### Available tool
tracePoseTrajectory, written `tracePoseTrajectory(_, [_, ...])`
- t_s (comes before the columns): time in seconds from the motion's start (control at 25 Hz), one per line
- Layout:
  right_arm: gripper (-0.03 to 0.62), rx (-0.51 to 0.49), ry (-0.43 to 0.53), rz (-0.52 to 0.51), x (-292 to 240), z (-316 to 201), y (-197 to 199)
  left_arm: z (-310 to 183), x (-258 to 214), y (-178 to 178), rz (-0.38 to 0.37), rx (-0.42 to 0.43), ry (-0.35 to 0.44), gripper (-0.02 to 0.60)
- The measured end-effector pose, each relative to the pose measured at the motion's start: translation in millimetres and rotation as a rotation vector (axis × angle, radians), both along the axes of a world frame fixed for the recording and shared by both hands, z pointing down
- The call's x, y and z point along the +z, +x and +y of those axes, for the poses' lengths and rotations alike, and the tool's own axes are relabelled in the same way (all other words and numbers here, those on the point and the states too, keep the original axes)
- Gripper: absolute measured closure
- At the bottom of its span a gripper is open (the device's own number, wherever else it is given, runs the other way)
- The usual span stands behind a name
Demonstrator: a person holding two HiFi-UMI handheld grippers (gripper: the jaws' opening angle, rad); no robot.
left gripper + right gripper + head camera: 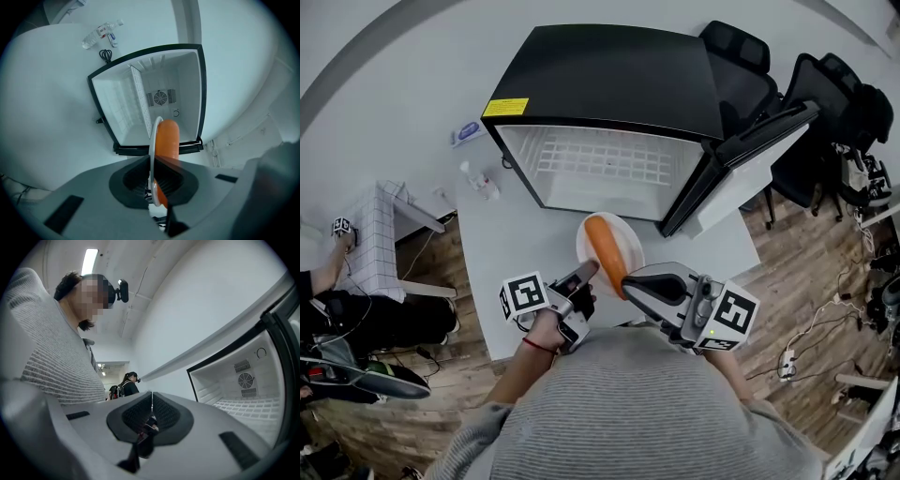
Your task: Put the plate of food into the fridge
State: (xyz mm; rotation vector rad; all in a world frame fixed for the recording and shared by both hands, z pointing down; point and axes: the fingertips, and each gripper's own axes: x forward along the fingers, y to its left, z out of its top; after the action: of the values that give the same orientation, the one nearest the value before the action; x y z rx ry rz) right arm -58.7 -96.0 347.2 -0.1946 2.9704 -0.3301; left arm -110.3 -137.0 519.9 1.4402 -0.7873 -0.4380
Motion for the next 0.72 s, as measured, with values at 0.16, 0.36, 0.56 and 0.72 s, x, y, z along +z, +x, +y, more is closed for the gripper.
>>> tracePoseTrajectory(0.16, [0.579, -0.021, -0.008, 0.007, 3, -3, -2, -5, 1, 2, 0.001, -0.009, -0.006, 0.555])
tracePoseTrajectory(0.36, [0.580, -0.029, -0.013, 0.001, 4, -10, 0, -10, 3, 6, 0.002, -0.010, -0.014, 0.555])
tracePoseTrajectory(0.56, [0.579, -0.025, -0.013, -0.001, 5, -17, 3, -17, 8, 6, 0.002, -0.017, -0.026, 0.555])
tracePoseTrajectory(0.72, [0.580, -0.019, -0.013, -0.009, 6, -22, 4, -28, 11, 2, -0.005, -0.021, -0.031, 0.555])
